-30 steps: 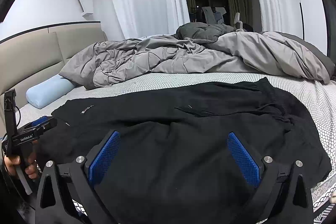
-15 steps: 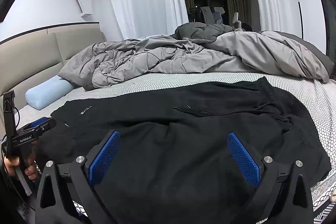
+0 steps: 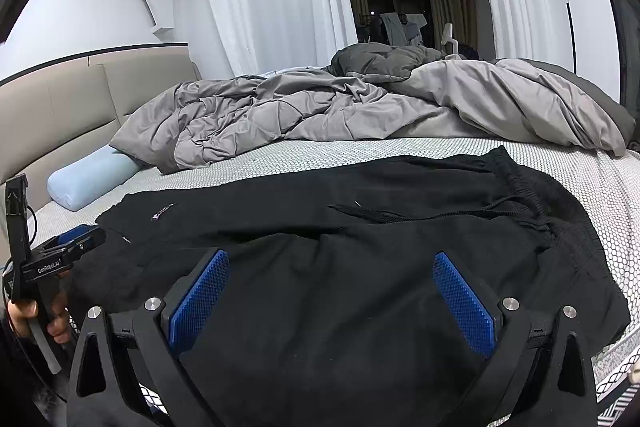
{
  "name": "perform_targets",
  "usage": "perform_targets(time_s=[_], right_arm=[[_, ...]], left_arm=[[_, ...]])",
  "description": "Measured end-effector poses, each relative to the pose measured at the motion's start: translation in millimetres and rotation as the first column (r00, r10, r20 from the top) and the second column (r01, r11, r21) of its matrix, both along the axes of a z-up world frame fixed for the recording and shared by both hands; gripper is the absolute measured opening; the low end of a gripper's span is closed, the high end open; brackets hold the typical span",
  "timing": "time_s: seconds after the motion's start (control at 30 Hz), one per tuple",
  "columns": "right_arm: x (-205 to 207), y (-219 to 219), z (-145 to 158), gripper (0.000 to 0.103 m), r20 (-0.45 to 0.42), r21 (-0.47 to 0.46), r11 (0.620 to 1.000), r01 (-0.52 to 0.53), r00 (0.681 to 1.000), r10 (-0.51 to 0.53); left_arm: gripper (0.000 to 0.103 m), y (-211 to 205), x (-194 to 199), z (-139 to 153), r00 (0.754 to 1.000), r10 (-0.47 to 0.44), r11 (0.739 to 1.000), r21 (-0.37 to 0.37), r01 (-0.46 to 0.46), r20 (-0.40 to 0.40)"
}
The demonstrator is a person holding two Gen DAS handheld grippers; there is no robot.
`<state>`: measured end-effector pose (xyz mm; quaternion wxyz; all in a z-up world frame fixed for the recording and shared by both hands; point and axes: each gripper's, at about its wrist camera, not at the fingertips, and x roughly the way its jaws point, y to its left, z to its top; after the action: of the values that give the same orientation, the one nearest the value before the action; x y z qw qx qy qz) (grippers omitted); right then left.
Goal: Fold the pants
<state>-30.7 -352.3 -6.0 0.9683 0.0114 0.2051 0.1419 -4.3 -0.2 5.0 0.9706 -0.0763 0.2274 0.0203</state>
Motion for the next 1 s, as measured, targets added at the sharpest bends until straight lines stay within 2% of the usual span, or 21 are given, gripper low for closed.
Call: perform_targets(time_s=[1.0], right_arm=[[-3.1, -6.8, 1.4, 0.103, 0.002, 0.009, 1.0, 0.015, 1.0, -0.015]], left_arm=[[0.103, -0.2, -1.3, -1.0, 1.0, -0.002, 1.0, 0.003, 0.002, 0.0]])
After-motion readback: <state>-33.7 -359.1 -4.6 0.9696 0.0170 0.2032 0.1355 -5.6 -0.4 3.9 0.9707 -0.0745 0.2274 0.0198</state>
